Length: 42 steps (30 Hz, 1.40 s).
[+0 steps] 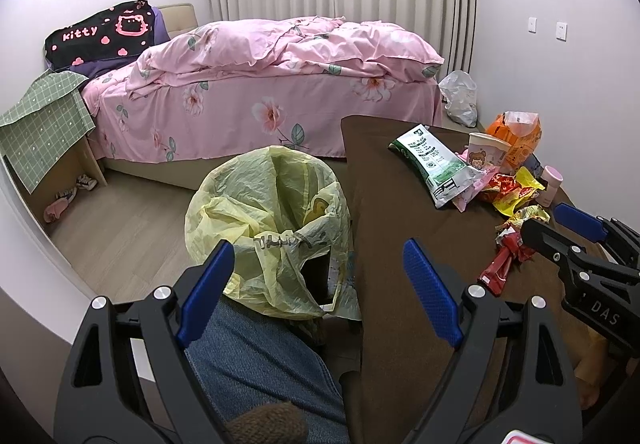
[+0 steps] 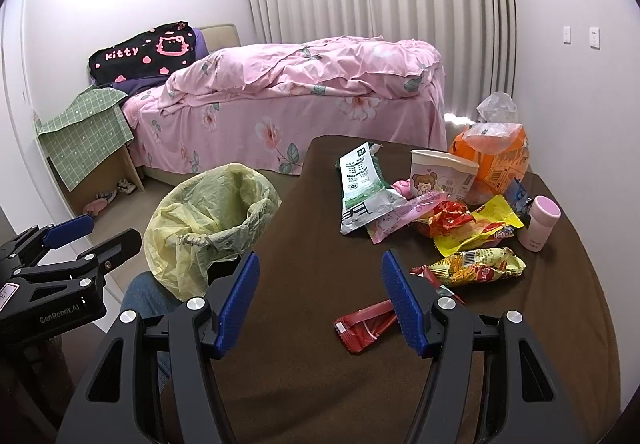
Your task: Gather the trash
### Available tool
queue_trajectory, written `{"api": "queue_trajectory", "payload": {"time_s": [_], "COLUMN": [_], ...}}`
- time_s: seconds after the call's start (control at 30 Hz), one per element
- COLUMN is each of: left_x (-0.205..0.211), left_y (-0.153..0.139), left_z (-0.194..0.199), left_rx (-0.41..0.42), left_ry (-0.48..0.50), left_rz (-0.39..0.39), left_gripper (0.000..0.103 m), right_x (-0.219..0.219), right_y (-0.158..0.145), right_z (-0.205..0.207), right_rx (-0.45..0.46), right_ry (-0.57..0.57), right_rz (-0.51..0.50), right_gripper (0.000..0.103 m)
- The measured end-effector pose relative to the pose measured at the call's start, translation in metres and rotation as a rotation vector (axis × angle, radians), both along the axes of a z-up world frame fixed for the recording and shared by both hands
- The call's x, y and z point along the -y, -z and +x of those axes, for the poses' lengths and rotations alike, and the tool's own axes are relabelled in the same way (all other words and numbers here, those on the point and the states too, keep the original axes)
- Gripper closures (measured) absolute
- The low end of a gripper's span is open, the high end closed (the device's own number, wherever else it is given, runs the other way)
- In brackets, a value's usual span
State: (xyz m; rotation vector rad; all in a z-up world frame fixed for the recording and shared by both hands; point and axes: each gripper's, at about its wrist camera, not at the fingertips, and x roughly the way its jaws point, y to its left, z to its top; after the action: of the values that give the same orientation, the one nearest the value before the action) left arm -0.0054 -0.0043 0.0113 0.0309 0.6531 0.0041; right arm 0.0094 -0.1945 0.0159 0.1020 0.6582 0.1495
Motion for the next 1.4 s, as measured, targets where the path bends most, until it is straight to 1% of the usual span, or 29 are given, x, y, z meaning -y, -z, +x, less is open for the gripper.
{"api": "queue_trajectory", "payload": {"time_s": [1.4], "left_x": [-0.0053], "left_y": [0.0014], "left_z": [-0.0015], "left_rx": [0.002], "left_ry": [0.000], "left_rz": [-0.008], "left_gripper": [0.021], "right_x": [-0.0019], "right_y": [-0.0001], "right_z": [-0.0012], "right_rx": [0.002], "right_ry": [0.007], "right_rz": [0.002], "right_gripper": [0.043]}}
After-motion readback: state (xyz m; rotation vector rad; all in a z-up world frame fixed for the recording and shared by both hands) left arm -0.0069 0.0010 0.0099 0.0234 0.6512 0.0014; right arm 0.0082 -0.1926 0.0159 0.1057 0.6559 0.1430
